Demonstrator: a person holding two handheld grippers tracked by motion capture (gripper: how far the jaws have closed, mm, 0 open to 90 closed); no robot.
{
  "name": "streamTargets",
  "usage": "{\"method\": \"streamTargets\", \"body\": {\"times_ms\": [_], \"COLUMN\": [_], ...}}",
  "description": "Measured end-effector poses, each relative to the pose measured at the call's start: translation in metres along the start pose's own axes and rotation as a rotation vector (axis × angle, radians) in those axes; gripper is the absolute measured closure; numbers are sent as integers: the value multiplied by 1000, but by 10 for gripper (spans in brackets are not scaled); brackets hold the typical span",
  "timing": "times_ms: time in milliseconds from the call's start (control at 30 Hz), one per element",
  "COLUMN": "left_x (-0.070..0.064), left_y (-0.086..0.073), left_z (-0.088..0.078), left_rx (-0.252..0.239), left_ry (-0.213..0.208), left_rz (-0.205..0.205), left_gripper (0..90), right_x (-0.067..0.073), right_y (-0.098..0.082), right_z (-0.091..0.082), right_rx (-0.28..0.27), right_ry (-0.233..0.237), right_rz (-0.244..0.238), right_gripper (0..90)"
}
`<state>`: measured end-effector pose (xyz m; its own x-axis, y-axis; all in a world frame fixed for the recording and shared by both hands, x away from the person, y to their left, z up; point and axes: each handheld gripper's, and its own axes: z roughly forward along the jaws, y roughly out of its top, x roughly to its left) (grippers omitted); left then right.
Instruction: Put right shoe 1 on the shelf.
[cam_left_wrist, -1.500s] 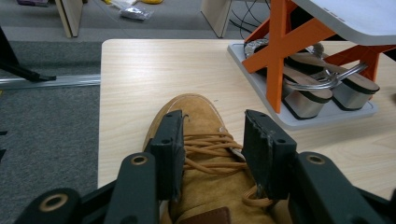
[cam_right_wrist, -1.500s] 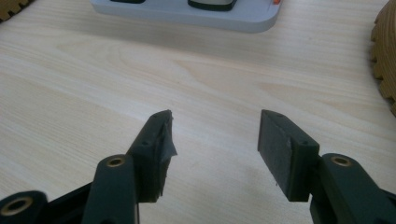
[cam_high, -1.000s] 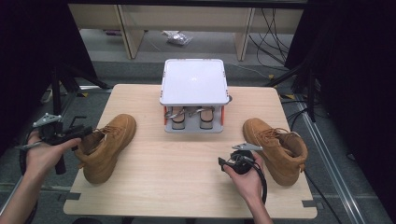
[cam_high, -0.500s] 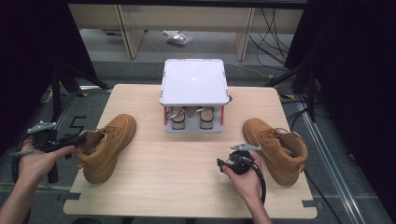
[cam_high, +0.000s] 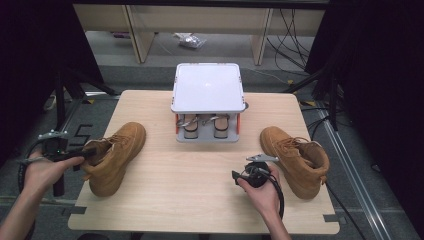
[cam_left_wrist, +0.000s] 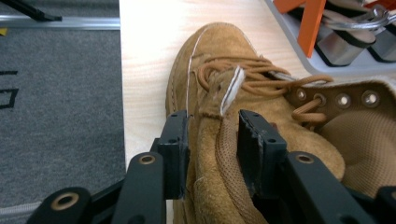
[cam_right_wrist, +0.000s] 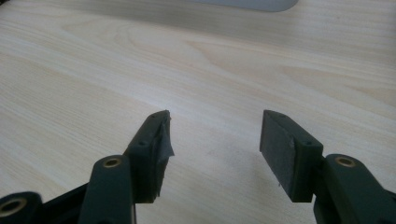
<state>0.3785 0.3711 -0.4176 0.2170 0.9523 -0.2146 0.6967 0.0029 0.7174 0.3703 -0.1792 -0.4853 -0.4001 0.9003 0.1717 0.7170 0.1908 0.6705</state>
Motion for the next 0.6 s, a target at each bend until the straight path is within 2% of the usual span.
{"method": "streamTargets", "body": {"times_ms": [167, 233, 300, 433, 467, 500, 567, 600], "left_x": [1, 2, 1, 2, 0, 0, 1, 0], "left_y": [-2, -2, -1, -1, -2, -2, -3, -4], "left_z": [5, 6, 6, 5, 7, 7, 6, 6], "left_rx": [17, 19, 21, 37, 14, 7, 9, -5], "left_ry": [-1, -9, -4, 7, 3, 3, -9, -16], "left_rz": [-3, -9, -7, 20, -2, -9, -19, -41], "left_gripper": [667, 709, 739, 766, 771, 774, 782, 786], "right_x": [0, 0, 0, 1, -1, 1, 2, 2], "right_y": [-1, 0, 0, 0, -1, -1, -1, -1], "right_z": [1, 1, 1, 0, 2, 1, 1, 1], "right_rx": [6, -6, -7, -3, -12, -3, -1, -3], "right_ry": [4, 4, 8, 5, 4, 6, 2, 3], "right_rz": [8, -10, -1, 6, -19, 8, 22, 23], "right_gripper": [436, 436, 436, 437, 437, 437, 438, 438]}}
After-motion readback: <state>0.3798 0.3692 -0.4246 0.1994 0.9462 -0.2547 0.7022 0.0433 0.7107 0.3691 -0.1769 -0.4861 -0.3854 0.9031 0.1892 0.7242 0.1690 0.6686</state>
